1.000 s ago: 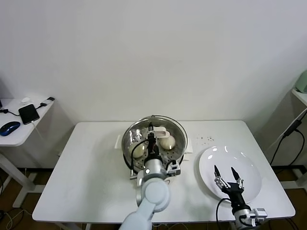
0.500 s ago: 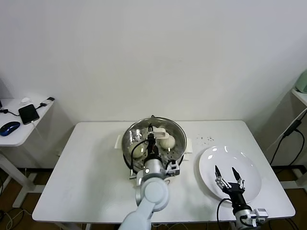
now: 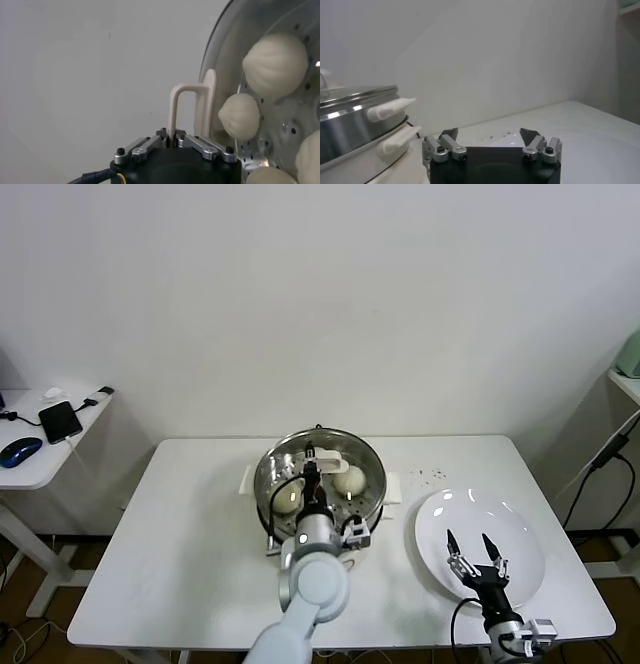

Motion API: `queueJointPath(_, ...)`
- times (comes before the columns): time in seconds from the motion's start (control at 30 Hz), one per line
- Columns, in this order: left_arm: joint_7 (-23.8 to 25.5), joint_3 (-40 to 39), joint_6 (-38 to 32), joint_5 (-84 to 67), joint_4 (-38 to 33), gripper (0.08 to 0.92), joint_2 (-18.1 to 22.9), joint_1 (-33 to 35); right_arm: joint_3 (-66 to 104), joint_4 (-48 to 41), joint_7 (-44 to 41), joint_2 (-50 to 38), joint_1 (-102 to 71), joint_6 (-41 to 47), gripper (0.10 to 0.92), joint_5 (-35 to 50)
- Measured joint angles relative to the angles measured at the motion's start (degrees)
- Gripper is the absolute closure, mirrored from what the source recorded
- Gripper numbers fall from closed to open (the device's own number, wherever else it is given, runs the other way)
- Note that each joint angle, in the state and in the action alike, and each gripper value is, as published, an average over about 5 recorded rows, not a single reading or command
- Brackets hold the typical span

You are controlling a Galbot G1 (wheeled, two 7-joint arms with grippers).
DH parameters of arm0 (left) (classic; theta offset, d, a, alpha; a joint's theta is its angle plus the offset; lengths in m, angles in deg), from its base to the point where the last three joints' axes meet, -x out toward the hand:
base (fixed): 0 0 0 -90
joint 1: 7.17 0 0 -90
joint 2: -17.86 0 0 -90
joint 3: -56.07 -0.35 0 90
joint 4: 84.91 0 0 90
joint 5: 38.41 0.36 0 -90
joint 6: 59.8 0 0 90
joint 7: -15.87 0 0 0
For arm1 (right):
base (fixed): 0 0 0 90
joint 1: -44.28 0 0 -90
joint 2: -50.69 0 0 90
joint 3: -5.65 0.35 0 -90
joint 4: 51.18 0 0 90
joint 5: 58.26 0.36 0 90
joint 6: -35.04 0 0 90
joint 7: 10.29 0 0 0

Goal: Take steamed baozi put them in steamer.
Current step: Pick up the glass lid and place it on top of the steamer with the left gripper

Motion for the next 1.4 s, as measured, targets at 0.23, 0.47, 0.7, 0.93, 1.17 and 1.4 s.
queueJointPath(0.23, -0.30, 0.36, -0.55, -0.02, 0.37, 0.833, 0.00, 0.33, -0.05, -0.07, 0.00, 0.04, -0.01, -0.05, 0.203, -0.01)
queueJointPath(0.47, -0.31, 0.39, -0.79, -0.35, 0.20, 0.833, 0.00, 0.91, -0.05, -0.12, 0.00, 0.04, -0.02, -0.05, 0.202, -0.01)
queueJointPath(0.7, 0.42, 0.28, -0.82, -0.95, -0.68, 0.834, 0.00, 0.77, -0.18, -0.21, -0.01, 0.14, 0.01, -0.10, 0.203, -0.04)
queueJointPath(0.93, 0.68, 0.30, -1.09, -1.10, -0.88, 0.834, 0.00, 0.69, -0.17, -0.27, -0.01, 0.15, 0.02, -0.15, 0.203, -0.06)
queueJointPath(1.17, 0.30, 0.80, -1.86, -0.58, -0.73, 0.834, 0.00, 0.69, -0.19, -0.38, -0.01, 0.17, -0.03, -0.23, 0.203, -0.07)
queueJointPath(1.4, -0.01, 1.06, -2.62, 0.22, -0.70, 0.834, 0.00, 0.64, -0.36, -0.64, -0.02, 0.19, 0.04, -0.31, 0.203, -0.11)
